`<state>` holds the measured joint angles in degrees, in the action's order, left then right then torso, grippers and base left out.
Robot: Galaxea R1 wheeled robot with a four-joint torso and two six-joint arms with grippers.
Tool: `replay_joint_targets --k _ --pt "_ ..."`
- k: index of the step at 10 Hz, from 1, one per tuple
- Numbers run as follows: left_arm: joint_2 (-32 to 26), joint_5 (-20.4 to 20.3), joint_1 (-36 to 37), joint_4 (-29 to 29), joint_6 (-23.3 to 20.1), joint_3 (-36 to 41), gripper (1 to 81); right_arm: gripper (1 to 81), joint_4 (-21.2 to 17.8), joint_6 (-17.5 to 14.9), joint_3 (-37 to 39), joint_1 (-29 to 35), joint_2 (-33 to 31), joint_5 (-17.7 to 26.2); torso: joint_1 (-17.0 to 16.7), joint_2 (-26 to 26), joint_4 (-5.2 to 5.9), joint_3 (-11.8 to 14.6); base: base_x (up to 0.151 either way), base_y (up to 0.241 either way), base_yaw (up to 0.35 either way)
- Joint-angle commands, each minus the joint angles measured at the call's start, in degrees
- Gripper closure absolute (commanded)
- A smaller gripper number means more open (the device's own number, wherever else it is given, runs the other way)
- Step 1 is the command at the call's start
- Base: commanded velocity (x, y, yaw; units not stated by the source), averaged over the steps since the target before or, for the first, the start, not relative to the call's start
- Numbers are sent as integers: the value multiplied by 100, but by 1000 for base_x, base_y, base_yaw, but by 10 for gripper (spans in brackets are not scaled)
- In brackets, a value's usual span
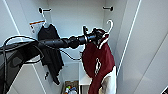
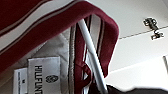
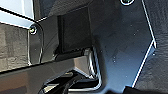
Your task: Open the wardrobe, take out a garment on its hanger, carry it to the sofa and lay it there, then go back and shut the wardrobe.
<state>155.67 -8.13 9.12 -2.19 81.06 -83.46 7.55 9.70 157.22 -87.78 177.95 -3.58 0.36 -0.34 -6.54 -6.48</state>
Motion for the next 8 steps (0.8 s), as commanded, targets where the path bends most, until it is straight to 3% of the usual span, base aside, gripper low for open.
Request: replay_joint_targets --k 1,5,8 --pt "-71 -628 1140 -273 -195 101 811 10 -34 5 -44 195 68 280 0 0 0 0 0 0 0" --pt "-387 -847 1009 -308 -213 452 811 10 -34 5 -44 186 68 271 -2 0 0 0 0 0 0" --pt "-563 -1085 911 -308 -512 734 811 10 -34 5 -52 177 68 227 -2 0 0 0 0 0 0"
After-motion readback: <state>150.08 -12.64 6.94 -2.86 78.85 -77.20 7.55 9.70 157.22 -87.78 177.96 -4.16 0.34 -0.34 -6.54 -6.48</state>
